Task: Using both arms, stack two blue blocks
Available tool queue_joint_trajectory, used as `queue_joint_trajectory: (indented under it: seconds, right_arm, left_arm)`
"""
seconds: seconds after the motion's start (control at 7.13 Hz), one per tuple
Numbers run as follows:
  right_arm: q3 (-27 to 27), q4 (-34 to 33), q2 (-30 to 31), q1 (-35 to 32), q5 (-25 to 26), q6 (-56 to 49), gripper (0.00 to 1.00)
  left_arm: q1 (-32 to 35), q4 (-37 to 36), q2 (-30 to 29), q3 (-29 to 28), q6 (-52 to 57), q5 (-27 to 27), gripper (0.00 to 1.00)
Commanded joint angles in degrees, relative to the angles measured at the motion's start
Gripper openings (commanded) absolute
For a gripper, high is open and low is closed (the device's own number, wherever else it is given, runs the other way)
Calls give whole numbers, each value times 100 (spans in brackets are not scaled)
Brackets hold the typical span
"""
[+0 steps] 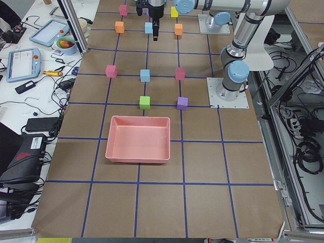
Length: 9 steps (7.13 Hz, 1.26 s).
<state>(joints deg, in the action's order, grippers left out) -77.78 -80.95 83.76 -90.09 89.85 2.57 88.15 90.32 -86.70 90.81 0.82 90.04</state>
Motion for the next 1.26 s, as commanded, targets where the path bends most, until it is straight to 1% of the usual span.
queue_joint_trajectory:
  seconds: [0.0, 0.14, 0.28, 0.42, 0.56, 0.7, 0.84, 0.98, 1.12]
  right_arm:
    - [0, -52, -61, 0, 6, 129, 100]
    - [-174, -105, -297, 0, -29, 121, 100]
    - [-472, -645, -464, 0, -47, 104, 100]
    - [-953, -1512, -718, 0, -12, 51, 100]
    - [-1471, -2538, -851, 0, -12, 25, 100]
    - [-1973, -3358, -922, 0, -12, 7, 100]
    - [-2360, -3906, -1010, 0, -3, 16, 100]
    - [-2538, -4163, -1072, 0, 14, 33, 100]
    - [-2662, -4175, -1220, 0, 6, 59, 100]
  left_arm:
    - [27, 3, 57, 7, -12, -12, 100]
    - [27, 12, 75, 25, -12, -4, 100]
    - [27, 12, 75, 42, -12, -4, 100]
    - [27, 12, 75, 51, -21, -39, 100]
    - [27, 12, 75, 69, -21, -39, 100]
    - [27, 12, 75, 77, -21, -30, 100]
    - [27, 12, 75, 86, -21, -39, 100]
    - [27, 12, 49, 86, -4, -39, 100]
    - [27, 12, 22, 86, -12, -39, 100]
